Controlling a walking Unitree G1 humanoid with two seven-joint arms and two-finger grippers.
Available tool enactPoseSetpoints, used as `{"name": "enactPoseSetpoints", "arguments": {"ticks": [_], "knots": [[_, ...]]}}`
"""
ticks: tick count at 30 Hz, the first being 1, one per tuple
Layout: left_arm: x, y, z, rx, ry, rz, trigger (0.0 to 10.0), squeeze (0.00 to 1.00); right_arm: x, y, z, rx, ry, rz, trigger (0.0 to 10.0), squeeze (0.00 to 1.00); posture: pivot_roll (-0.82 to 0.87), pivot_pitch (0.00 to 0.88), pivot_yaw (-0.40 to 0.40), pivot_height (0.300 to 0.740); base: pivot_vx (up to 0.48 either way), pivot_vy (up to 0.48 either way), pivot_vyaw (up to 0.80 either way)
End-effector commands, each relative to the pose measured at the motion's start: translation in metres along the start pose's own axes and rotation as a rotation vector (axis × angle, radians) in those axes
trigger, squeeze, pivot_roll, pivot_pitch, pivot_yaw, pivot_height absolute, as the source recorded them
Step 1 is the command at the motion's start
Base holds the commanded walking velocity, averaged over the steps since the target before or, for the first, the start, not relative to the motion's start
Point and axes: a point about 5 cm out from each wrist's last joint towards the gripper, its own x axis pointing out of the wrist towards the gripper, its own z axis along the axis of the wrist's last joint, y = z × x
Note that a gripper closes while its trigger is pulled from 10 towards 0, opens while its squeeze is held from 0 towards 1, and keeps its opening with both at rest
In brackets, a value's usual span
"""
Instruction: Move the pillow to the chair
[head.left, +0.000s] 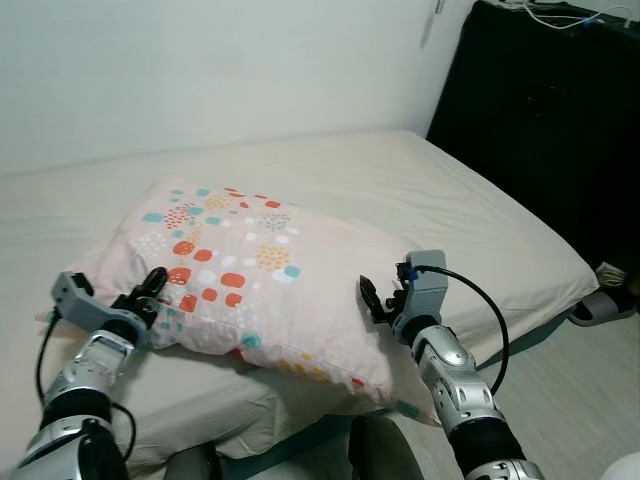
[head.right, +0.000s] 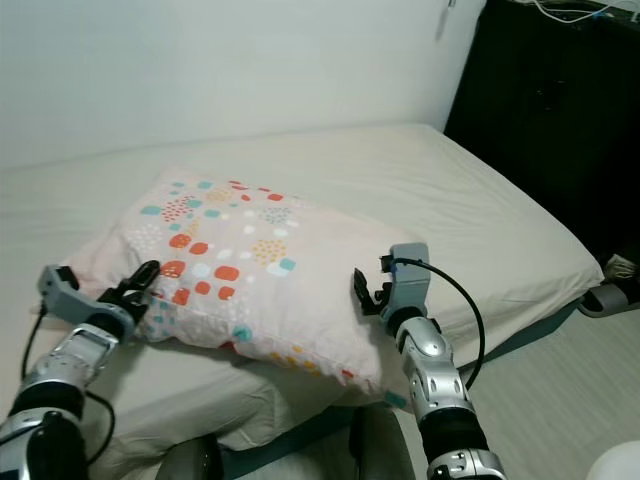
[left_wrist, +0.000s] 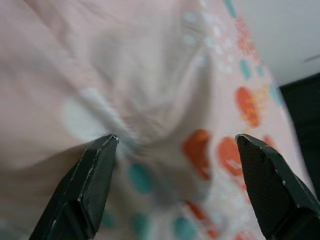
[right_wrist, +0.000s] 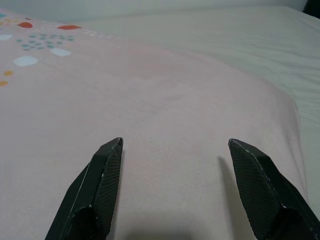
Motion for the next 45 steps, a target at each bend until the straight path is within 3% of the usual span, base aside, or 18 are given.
{"name": "enactPoseSetpoints", "arguments": {"ticks": [1, 2, 8, 15, 16, 19, 20, 21, 25, 27, 30, 35, 36, 38, 40, 44, 45], "knots": [[-0.003, 0.007, -0.002, 0.023, 0.021, 0.023, 10.0, 0.35, -0.002, -0.001, -0.003, -0.002, 0.018, -0.005, 10.0, 0.0, 0.01, 0.0, -0.076, 0.573, 0.0, 0.0, 0.0], [-0.006, 0.012, 0.002, 0.025, 0.015, 0.041, 10.0, 1.0, -0.001, 0.0, -0.004, -0.002, 0.019, -0.002, 10.0, 0.0, 0.01, 0.0, -0.077, 0.573, 0.0, 0.0, 0.0], [-0.021, 0.04, 0.018, -0.019, -0.047, 0.156, 10.0, 1.0, 0.0, 0.002, -0.003, -0.003, 0.02, 0.005, 10.0, 0.0, 0.01, 0.0, -0.077, 0.573, 0.0, 0.0, 0.0], [-0.026, 0.048, 0.019, 0.008, -0.034, 0.196, 10.0, 1.0, -0.001, 0.0, -0.004, -0.007, 0.025, 0.003, 10.0, 0.0, 0.01, 0.0, -0.08, 0.573, 0.0, 0.0, 0.0], [-0.027, 0.05, 0.018, 0.022, -0.022, 0.212, 10.0, 0.83, -0.001, 0.0, -0.004, -0.008, 0.027, 0.003, 10.0, 0.0, 0.01, 0.0, -0.08, 0.573, 0.0, 0.0, 0.0], [-0.028, 0.053, 0.016, 0.035, 0.001, 0.23, 10.0, 0.83, 0.0, 0.0, -0.003, -0.008, 0.026, 0.004, 10.0, 0.0, 0.01, 0.0, -0.078, 0.573, 0.0, 0.0, 0.0], [-0.028, 0.054, 0.016, 0.011, -0.003, 0.239, 10.0, 0.0, 0.0, 0.0, -0.003, -0.008, 0.025, 0.004, 10.0, 0.0, 0.01, 0.0, -0.082, 0.573, 0.0, 0.0, 0.0], [-0.028, 0.054, 0.016, 0.011, -0.003, 0.239, 10.0, 0.0, 0.0, 0.0, -0.003, -0.008, 0.025, 0.004, 10.0, 0.0, 0.01, 0.0, -0.082, 0.573, 0.0, 0.0, 0.0], [-0.025, 0.048, 0.014, -0.135, -0.035, 0.184, 10.0, 0.0, 0.0, 0.0, -0.003, -0.008, 0.025, 0.005, 10.0, 0.0, 0.01, 0.0, -0.085, 0.573, 0.0, 0.0, 0.0], [-0.02, 0.037, 0.014, -0.264, -0.073, 0.097, 10.0, 0.0, 0.0, 0.001, -0.003, -0.009, 0.027, 0.007, 10.0, 0.0, 0.01, 0.0, -0.085, 0.573, 0.0, 0.0, 0.0], [-0.014, 0.026, 0.002, -0.327, -0.053, 0.036, 10.0, 0.0, 0.0, 0.001, -0.003, -0.009, 0.029, 0.007, 10.0, 0.0, 0.0, 0.002, -0.085, 0.573, 0.0, 0.0, 0.0], [-0.007, 0.015, -0.021, -0.299, 0.022, 0.011, 10.0, 0.0, 0.0, 0.001, -0.003, -0.009, 0.031, 0.008, 10.0, 0.0, 0.0, 0.01, -0.084, 0.573, 0.0, 0.0, 0.0], [-0.006, 0.012, -0.029, -0.268, 0.046, 0.008, 10.0, 0.0, 0.001, 0.001, -0.003, -0.009, 0.031, 0.008, 10.0, 0.0, 0.0, 0.013, -0.084, 0.573, 0.0, 0.0, 0.0], [-0.003, 0.008, -0.039, -0.13, 0.066, 0.018, 10.0, 0.0, 0.001, 0.002, -0.003, -0.01, 0.031, 0.009, 10.0, 0.0, -0.01, 0.017, -0.081, 0.573, 0.0, 0.0, 0.0], [-0.003, 0.008, -0.041, -0.094, 0.068, 0.022, 10.0, 0.0, 0.001, 0.002, -0.003, -0.01, 0.031, 0.009, 10.0, 0.0, -0.01, 0.019, -0.079, 0.573, 0.0, 0.0, 0.0], [-0.002, 0.01, -0.031, -0.147, -0.02, 0.059, 10.0, 0.0, 0.001, 0.003, -0.002, -0.008, 0.027, 0.01, 10.0, 0.0, -0.01, 0.029, -0.076, 0.573, 0.0, 0.0, 0.0], [0.0, 0.009, -0.025, -0.209, -0.072, 0.056, 10.0, 0.0, 0.0, 0.003, -0.002, -0.007, 0.027, 0.01, 10.0, 0.0, -0.01, 0.037, -0.078, 0.573, 0.0, 0.0, 0.0]]}}
